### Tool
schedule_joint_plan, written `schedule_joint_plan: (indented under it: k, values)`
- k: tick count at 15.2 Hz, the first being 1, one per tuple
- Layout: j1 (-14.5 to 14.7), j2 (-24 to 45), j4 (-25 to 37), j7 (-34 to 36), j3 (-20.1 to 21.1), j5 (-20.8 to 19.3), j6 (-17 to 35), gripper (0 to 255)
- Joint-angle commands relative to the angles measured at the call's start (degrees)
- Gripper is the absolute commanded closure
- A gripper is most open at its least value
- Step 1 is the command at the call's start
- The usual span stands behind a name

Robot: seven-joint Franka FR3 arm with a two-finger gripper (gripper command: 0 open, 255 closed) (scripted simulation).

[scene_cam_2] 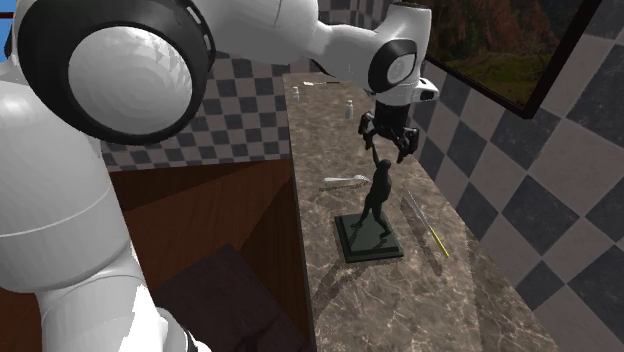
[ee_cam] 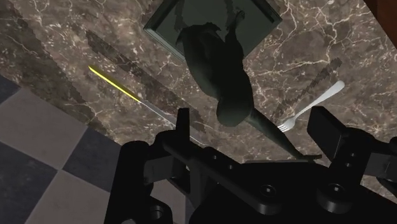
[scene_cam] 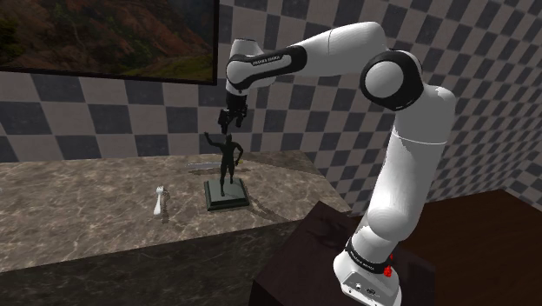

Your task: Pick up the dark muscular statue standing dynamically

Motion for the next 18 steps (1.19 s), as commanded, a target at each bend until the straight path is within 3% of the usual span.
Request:
schedule_joint_plan:
  k: [1,10,11,18]
  values:
    - [0.0,2.6,2.4,0.1,-0.1,-0.2,0.2,0]
    - [0.0,4.4,-1.1,0.0,-0.1,-0.1,5.5,0]
    - [0.0,4.3,-1.2,0.0,-0.1,-0.1,5.4,255]
    - [0.0,4.4,-1.1,0.0,-0.1,-0.1,5.4,255]
